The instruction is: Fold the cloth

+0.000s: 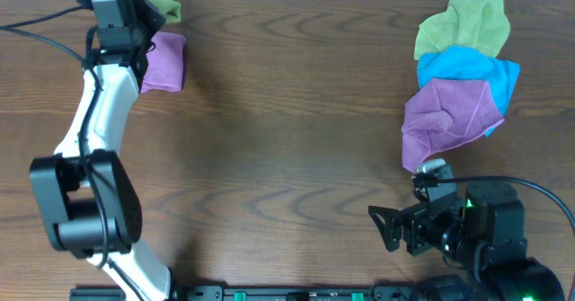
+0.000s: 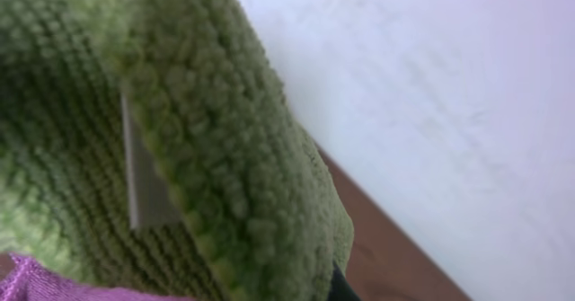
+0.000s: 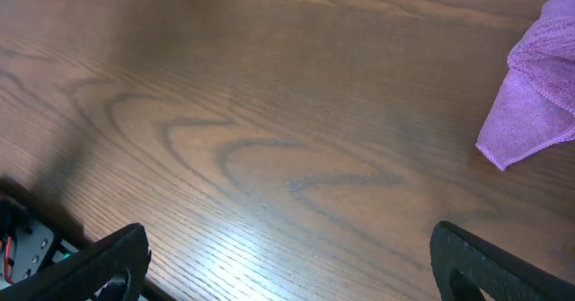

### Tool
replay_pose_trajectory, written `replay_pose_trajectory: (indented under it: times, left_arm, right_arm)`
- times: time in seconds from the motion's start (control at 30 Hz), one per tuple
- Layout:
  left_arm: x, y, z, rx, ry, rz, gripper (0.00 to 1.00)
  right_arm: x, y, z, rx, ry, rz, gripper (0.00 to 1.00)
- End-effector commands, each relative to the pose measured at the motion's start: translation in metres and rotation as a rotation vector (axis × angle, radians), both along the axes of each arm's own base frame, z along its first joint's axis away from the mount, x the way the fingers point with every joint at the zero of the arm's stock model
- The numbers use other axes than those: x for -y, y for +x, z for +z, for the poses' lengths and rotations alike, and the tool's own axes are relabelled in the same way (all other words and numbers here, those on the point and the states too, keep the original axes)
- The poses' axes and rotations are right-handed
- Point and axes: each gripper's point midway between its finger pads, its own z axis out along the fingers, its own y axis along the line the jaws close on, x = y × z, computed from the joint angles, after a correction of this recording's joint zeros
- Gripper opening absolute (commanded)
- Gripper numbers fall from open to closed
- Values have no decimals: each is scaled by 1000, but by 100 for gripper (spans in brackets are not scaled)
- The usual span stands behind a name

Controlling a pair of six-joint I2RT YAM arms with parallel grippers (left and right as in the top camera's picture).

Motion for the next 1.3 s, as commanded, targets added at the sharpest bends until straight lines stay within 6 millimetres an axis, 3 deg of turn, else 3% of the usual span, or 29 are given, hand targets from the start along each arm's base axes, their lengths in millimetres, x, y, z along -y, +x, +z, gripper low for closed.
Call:
replay_pose_trajectory:
  times: [0.0,0.13,0.4,0.7,0.93,1.0,1.1,1.27]
  left_arm:
    - [-11,7,-19,-34,39,24,6]
    - [-21,7,-38,-71,74,70,6]
    - [-27,12,-39,-56,124,63,6]
    - [-25,8,-98,-182,104,45,6]
    - [-22,-13,-120,-303,92,35,7]
    - [-18,-20,-126,-338,74,17,11]
    - [-12,-31,-134,-393,50,-7,24]
    - [-11,-44,-118,-421,49,-7,44]
  right_arm:
    - [1,0,-2,-12,11,-13,99]
    - [1,0,-2,-12,11,-13,99]
    - [1,0,-2,-12,11,-13,99]
    - [1,0,-2,-12,11,-13,99]
    - [1,0,-2,-12,11,-13,99]
    - [1,0,-2,-12,11,-13,99]
    - [1,0,-2,-12,11,-13,99]
    - [1,0,-2,-12,11,-13,99]
